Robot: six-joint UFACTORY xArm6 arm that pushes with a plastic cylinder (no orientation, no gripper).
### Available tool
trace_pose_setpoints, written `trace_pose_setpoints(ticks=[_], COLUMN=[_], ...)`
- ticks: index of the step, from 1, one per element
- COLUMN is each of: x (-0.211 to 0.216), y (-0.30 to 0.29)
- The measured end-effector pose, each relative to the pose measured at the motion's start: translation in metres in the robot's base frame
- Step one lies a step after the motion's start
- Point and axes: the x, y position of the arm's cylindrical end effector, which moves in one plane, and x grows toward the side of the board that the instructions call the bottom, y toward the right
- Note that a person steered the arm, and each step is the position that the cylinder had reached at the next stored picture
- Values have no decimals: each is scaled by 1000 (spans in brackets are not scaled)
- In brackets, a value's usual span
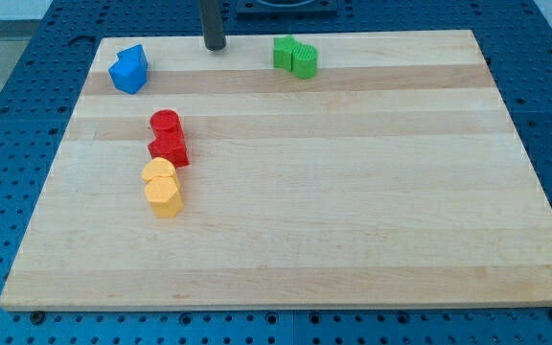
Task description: Separate the blue cube and the blue triangle
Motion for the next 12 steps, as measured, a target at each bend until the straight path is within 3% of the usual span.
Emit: trace_pose_setpoints(ticks=[5,7,9,10,12], x=[-17,-18,-18,-18,-14], y=[-11,-96,-126,-187,-190])
